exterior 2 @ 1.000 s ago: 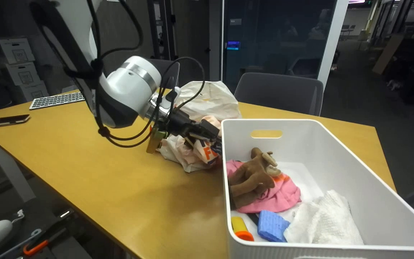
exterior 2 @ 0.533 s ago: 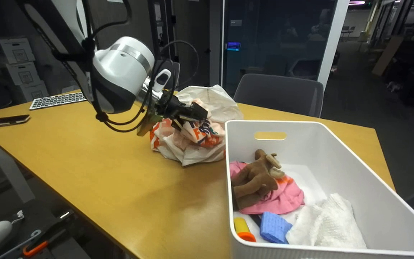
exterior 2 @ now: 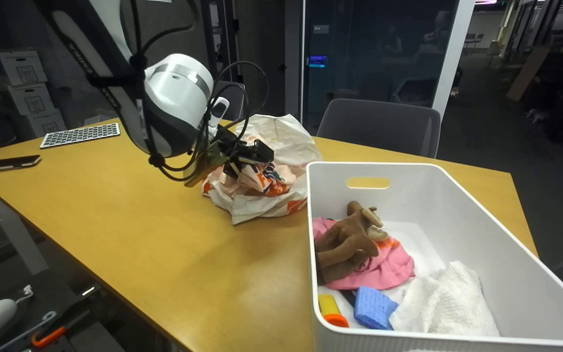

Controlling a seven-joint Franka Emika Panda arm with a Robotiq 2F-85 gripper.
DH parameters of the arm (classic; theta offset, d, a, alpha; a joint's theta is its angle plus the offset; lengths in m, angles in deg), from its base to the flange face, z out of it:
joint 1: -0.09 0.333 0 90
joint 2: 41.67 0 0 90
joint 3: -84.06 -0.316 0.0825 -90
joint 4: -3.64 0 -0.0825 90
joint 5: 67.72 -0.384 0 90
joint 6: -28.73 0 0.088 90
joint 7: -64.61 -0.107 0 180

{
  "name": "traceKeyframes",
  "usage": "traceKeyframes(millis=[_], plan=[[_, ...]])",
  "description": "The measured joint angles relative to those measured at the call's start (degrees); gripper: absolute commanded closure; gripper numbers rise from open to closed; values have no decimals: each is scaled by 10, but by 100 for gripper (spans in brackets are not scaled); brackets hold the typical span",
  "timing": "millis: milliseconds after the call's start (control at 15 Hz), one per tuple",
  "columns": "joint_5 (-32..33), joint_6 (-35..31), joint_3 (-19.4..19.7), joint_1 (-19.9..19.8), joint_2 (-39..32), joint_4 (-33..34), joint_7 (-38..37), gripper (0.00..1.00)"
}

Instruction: Lift the pink laundry then fold it and put it in the plastic bag

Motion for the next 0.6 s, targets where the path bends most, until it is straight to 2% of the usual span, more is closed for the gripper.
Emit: traceKeyframes(millis=[200, 467, 533, 600], plan=[[26, -13, -2, -3, -53, 41, 21, 100], [26, -10, -11, 4, -112, 108, 72, 100], [26, -10, -12, 5, -123, 124, 82, 75], [26, -9, -12, 6, -133, 138, 90, 74]])
